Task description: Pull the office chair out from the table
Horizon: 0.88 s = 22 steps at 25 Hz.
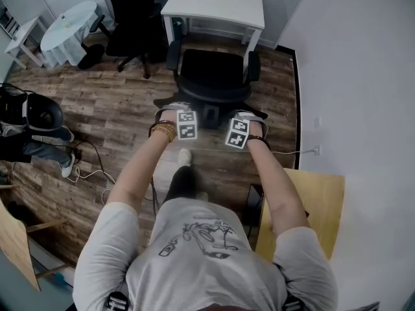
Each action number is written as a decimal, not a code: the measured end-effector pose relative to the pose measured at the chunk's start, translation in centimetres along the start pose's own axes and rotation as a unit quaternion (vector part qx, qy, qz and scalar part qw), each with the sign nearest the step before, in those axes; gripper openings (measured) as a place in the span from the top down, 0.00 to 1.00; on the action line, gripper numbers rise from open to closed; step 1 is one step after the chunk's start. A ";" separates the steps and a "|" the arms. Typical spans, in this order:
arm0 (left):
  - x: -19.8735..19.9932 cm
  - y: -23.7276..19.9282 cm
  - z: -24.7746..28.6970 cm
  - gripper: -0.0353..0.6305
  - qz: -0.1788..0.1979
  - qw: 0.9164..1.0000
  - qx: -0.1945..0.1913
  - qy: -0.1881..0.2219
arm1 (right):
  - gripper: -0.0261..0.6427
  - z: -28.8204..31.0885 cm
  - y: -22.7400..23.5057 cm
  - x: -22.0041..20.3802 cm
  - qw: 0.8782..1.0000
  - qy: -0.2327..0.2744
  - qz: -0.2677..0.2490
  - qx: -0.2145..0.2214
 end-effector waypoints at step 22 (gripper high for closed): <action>-0.7 7.0 -2.8 0.81 0.012 1.000 0.005 0.019 | 0.82 -3.1 -7.0 1.7 1.000 0.002 0.011 0.004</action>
Point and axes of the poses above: the fingertips, and each gripper's own axes: z forward along the fingers, y to its right, x out of its top, the point moved 7 cm from there along -z, backward along the fingers, and after that the axes turned 7 degrees about -z, right-handed, at the moved point
